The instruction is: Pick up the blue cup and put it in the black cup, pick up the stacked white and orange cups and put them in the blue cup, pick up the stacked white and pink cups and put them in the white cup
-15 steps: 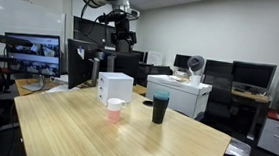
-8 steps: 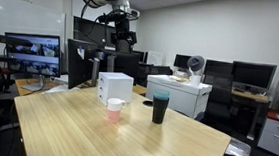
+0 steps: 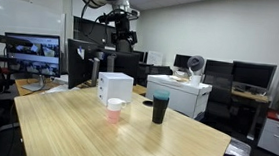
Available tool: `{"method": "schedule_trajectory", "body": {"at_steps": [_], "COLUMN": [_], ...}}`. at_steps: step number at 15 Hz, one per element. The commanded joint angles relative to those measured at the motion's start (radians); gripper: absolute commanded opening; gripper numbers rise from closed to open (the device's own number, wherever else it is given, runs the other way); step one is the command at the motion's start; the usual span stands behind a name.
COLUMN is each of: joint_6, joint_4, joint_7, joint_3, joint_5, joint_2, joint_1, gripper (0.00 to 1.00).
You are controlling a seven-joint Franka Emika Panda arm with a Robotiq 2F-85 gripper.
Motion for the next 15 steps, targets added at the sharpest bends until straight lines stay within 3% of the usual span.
{"method": "schedule_trajectory", "body": {"at_steps": [1, 15], "joint_6": [-0.003, 0.048], "joint_4": [0.003, -0.083], "joint_7": [0.001, 0.005], "joint_3": [0.007, -0.005], "joint_5": [-0.001, 0.0], "joint_2": [0.001, -0.073], "joint_1": [-0.007, -0.015], "gripper": [1.0, 1.0]}}
